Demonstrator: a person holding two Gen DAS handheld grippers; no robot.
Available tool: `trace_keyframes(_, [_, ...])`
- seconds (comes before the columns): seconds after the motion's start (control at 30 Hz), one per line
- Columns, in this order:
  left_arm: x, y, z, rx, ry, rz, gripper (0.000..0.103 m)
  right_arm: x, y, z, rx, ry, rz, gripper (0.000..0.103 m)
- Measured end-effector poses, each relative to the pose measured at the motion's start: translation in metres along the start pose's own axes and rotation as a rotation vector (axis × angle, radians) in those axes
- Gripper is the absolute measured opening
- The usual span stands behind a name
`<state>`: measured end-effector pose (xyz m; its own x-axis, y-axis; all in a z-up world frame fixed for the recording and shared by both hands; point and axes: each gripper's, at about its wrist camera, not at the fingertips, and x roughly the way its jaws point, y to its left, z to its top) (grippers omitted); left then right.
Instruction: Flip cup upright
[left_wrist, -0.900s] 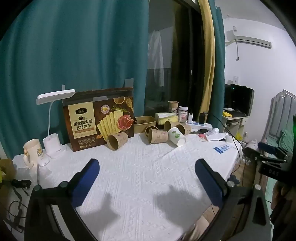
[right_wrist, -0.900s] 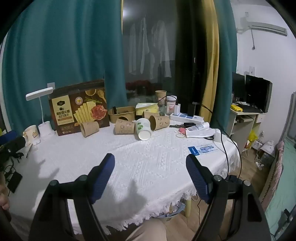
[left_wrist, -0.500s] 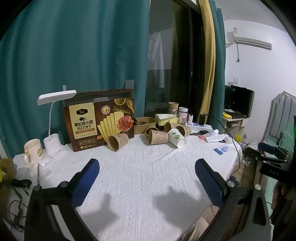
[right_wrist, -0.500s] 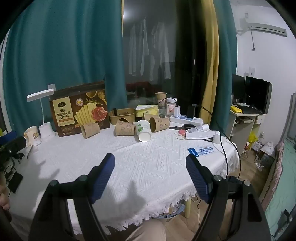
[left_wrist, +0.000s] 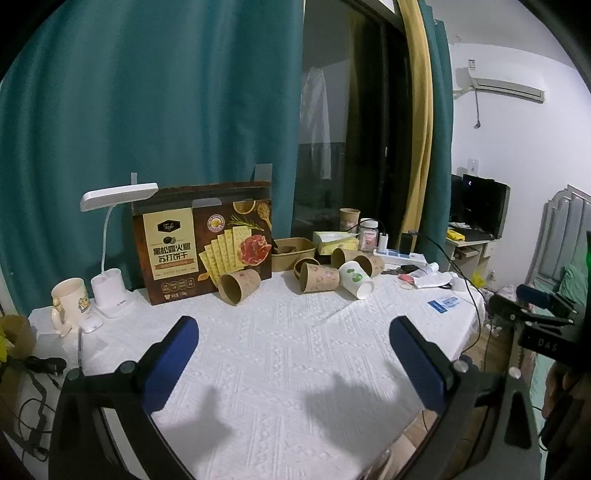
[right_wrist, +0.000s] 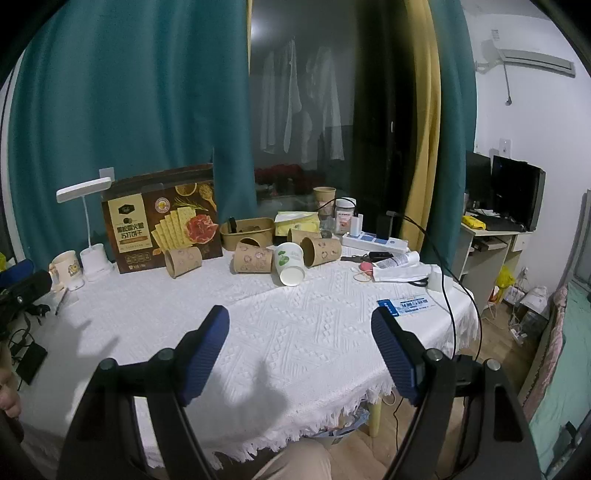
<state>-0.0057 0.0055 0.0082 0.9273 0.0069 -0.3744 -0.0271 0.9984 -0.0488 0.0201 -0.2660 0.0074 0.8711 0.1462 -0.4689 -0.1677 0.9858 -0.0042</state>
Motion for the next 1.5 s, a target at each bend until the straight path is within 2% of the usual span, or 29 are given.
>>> trace_keyframes(1.5, [-0.0013,-0.0005,-0.0014,0.001,-0.002,0.001,0.103,-0.0002,-0.0004,-0.0019,-0.001,-0.007,0.0,0.078])
